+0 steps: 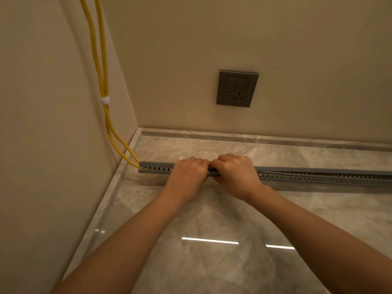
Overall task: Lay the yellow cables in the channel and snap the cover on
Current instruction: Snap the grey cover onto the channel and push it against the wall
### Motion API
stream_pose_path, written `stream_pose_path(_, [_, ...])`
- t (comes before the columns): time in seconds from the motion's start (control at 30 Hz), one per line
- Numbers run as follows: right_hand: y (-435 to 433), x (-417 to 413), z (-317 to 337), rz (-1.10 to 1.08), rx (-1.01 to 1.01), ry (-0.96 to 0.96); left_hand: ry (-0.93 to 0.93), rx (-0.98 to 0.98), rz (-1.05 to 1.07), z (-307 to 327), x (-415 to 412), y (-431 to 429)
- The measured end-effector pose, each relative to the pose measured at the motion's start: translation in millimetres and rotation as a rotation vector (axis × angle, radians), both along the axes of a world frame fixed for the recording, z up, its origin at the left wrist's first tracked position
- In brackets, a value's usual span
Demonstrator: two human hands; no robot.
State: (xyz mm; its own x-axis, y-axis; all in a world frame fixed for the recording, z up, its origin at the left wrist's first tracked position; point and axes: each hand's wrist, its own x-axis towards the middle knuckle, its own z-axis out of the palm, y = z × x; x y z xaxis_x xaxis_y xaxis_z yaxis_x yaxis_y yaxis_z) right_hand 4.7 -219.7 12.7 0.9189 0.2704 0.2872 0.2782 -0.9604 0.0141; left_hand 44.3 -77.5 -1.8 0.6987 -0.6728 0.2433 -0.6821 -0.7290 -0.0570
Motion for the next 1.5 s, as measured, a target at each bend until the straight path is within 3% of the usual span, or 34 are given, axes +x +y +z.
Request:
stream_pose_path(0.37, [-24.3,-11.3,-13.3,0.103,0.086,0.019,-0.112,0.130,-0.064,6.2,-6.0,-2.9])
stream_pose_path(0.77, [-82.8,-37.3,-15.2,-0.027,0.067,-0.059,-0.004,0.200,0.081,-4.8,-1.1,-7.3])
stream_pose_path(0.93, [-88.9,-42.6,-13.3,-0.032,0.086,-0.102,0.013,0.176,0.114,-3.3,-3.5,-7.7])
stream_pose_path(1.33, [-98.0,-30.2,-11.3,0.014,0.088,0.030,0.021,0.129,0.168,4.4,-18.0,-12.4])
stream_pose_path(1.5, [-99.3,-30.4,-11.8,0.051,0.097,0.021,-0.038,0.066,0.068,7.0,-31.4,-40.3])
